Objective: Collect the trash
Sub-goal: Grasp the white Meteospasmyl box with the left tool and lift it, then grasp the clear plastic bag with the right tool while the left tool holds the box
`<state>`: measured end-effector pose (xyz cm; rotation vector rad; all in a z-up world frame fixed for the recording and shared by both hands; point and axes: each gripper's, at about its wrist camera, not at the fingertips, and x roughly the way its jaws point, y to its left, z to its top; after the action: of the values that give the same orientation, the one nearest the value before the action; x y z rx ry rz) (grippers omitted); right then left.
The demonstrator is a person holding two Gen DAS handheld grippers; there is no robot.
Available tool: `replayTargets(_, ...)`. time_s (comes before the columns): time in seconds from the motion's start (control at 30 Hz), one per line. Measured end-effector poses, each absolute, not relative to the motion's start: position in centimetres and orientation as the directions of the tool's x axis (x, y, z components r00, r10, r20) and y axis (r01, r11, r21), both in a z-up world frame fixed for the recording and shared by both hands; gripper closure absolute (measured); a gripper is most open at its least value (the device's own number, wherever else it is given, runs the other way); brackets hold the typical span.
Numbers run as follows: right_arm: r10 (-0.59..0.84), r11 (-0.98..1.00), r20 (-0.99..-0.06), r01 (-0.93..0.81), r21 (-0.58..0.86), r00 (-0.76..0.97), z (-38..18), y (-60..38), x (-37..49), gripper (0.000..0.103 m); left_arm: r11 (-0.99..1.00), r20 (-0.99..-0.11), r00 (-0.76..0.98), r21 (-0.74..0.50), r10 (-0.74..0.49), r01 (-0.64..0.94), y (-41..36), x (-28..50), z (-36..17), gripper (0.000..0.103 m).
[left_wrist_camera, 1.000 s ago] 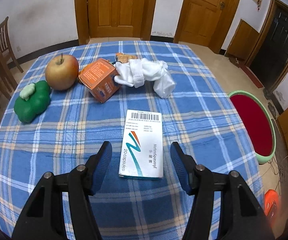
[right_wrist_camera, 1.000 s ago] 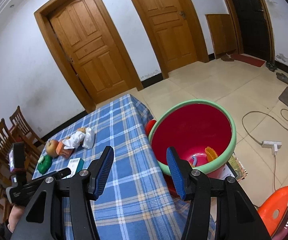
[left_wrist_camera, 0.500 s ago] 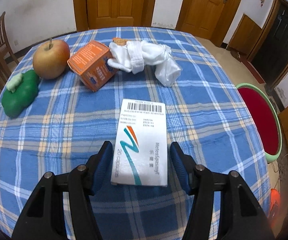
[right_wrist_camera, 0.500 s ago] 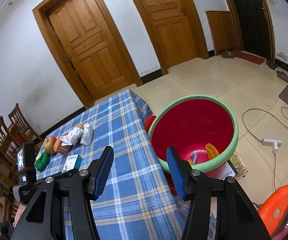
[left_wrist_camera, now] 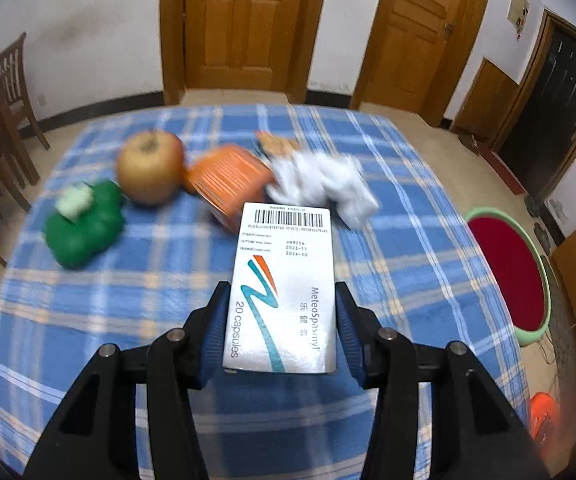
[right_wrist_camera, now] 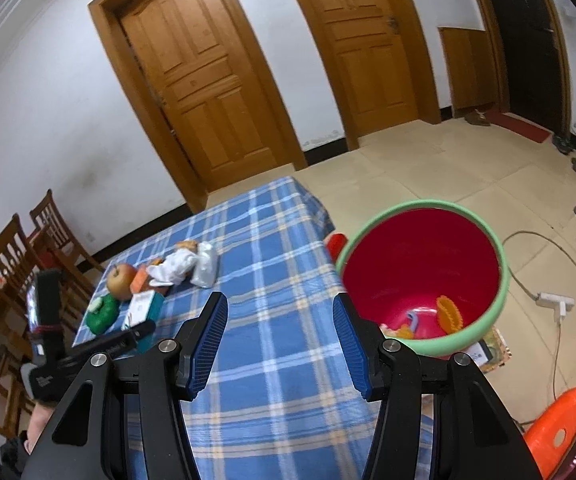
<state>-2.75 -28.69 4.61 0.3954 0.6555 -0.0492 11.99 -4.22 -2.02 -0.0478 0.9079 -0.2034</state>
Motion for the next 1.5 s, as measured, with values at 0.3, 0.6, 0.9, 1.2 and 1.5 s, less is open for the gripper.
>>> replayTargets(0.3, 0.145, 0.937, -0.607, 0.089, 0.338, 0.781, 6.0, -25.1, 1.3, 0.047, 0.994, -0.73, 0.676, -0.09, -0.103, 0.053, 1.9, 14.0, 1.2, 0.052)
replayTargets(0.6, 0.182, 0.945, -0.664, 0.058, 0.322, 0.726, 3.6, -20.9, 7.2, 0.047, 0.987, -0.745, 0.658, -0.159, -0.114, -0.008, 4.5, 16.0, -1.6, 0.052)
replayTargets(0.9, 0.157, 0.969, -0.74, 0.041, 0.242, 0.654, -1.5, -18.0, 13.0, 0.047, 0.986, -0.752, 0.647, -0.168, -0.126, -0.004, 4.2, 17.7, -4.8, 0.052)
replayTargets(1.2, 0.151, 0.979, -0.768, 0.013, 0.204, 0.623, -4.5, -17.0, 17.2, 0.047, 0.978, -0.741, 0.651, -0.208, -0.165, 0.012, 4.4, 18.1, -5.7, 0.052)
replayTargets(1.5, 0.191, 0.973, -0.762, -0.015, 0.231, 0.619, -5.2, -17.1, 17.6, 0.074, 0.978, -0.743, 0.646, -0.207, -0.175, 0.028, 4.0, 17.9, -5.6, 0.053)
